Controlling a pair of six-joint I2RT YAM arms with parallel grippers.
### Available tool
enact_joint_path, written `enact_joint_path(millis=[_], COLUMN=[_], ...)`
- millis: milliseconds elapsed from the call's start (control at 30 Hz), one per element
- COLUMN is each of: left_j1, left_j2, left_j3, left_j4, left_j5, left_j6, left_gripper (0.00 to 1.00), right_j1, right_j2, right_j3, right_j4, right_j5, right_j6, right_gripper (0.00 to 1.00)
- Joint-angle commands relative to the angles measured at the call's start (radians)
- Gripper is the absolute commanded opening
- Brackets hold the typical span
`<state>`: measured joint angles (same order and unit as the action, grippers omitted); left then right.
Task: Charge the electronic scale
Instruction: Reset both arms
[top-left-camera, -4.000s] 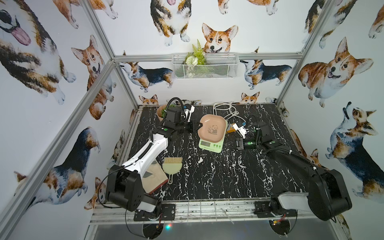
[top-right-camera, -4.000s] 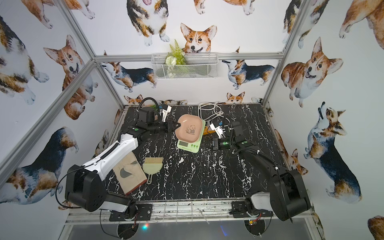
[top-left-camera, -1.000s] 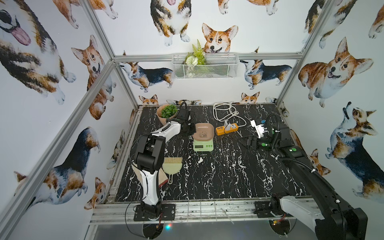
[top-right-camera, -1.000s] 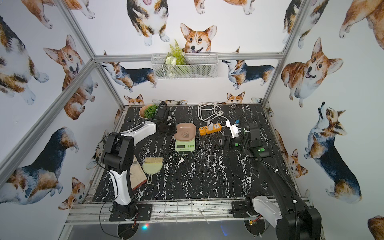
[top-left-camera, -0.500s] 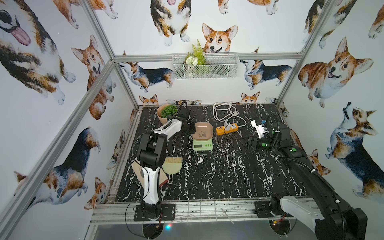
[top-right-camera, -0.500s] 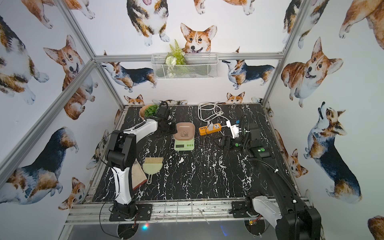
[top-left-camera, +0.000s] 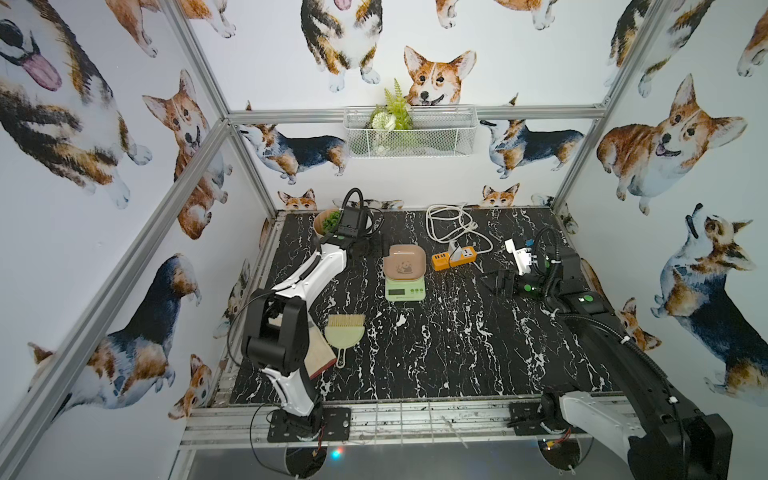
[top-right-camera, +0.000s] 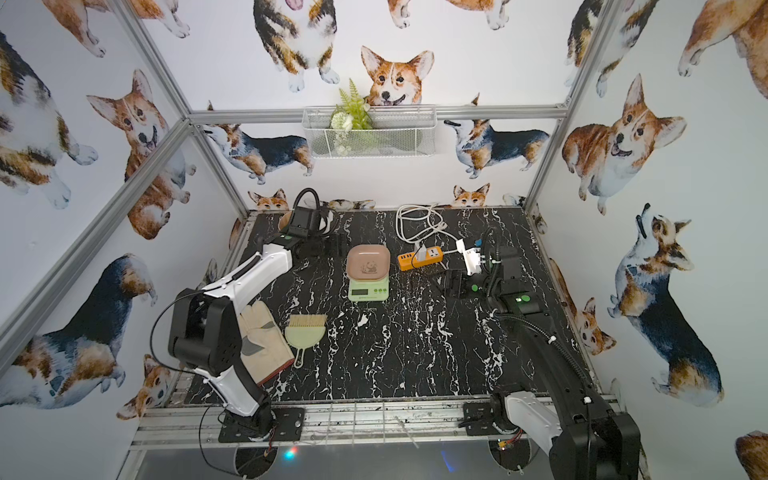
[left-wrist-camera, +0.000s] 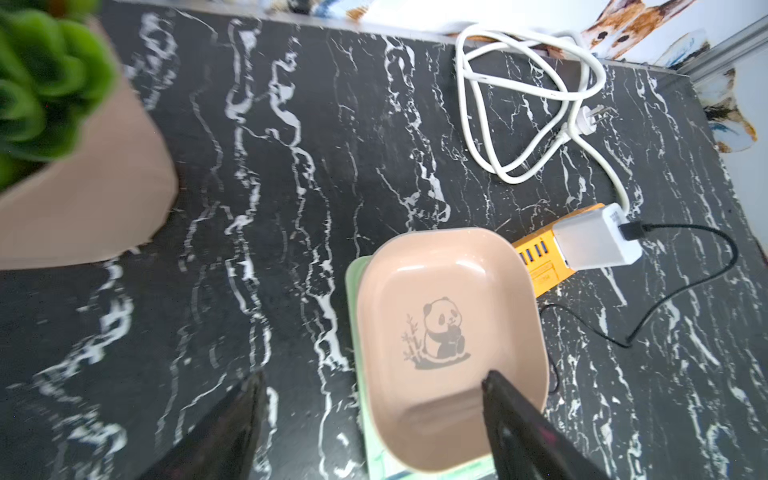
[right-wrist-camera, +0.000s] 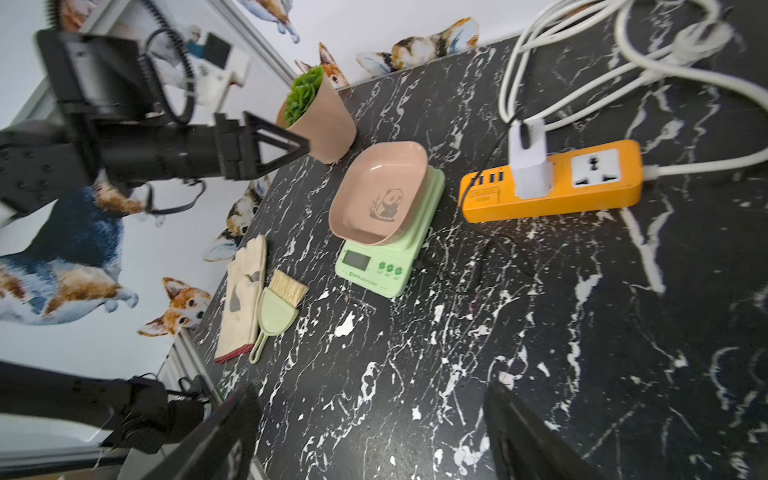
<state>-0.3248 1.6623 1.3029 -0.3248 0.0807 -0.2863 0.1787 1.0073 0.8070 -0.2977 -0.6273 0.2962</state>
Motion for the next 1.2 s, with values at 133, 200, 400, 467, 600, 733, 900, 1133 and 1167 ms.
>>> enact_joint_path(millis=[133,200,400,467,600,733,900,1133,1167], left_j1=[0.014,0.020,0.093,0.135,0.215,0.231,0.232,0.231,0.230], left_j2=[-0.346,-0.418,-0.516,-0.512,-0.453,-0.359,-0.219,-0.093,-0.090], left_j3=[-0.405,-0.531,-0.796,-0.889,-0.984,-1.015,-0.985,-1.002,-0.987], left_j4=[0.431,0.515,0.751,0.864,0.976,1.123,1.251,1.407,1.381], left_j5=[-0.454,-0.563,-0.721,-0.716,-0.602,-0.521,-0.426,-0.370,-0.371], left_j6=[0.138,0.171,0.260,0.241,0.214,0.204,0.242,0.272,0.279], left_gripper=[1.00,1.00,1.00,1.00,1.00,1.00,1.00,1.00,1.00], right_j1=[-0.074,-0.096,-0.134,-0.134,-0.138,-0.158,-0.163,-0.162,-0.162], right_j2=[-0.017,-0.007,0.059,0.097,0.204,0.258,0.311,0.465,0.440], right_j3=[-0.092,-0.131,-0.277,-0.321,-0.362,-0.378,-0.531,-0.546,-0.517], right_j4=[0.187,0.250,0.522,0.632,0.770,0.811,1.106,1.294,1.204], right_j5=[0.406,0.502,0.809,0.855,0.862,0.822,0.753,0.700,0.693], right_j6=[-0.029,-0.020,-0.046,-0.074,-0.171,-0.186,-0.210,-0.235,-0.237], right_gripper=[1.00,1.00,1.00,1.00,1.00,1.00,1.00,1.00,1.00])
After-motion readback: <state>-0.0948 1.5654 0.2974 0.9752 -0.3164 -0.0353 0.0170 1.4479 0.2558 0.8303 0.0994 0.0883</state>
